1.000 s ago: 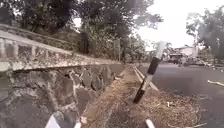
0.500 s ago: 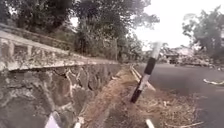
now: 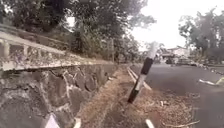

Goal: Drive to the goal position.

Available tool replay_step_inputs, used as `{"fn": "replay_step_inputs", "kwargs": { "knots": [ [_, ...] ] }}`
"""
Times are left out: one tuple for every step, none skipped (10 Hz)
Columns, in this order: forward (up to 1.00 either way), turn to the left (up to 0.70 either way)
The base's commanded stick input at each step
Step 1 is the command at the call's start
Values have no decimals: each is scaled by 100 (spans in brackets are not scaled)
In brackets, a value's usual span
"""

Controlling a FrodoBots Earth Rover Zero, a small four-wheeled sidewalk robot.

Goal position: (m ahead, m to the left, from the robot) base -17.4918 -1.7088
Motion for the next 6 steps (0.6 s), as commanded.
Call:
{"fn": "replay_step_inputs", "kwargs": {
  "knots": [
    [0,-50],
    [0,-50],
    [0,-50],
    [0,-50],
    [0,-50],
    [0,-50]
  ]
}}
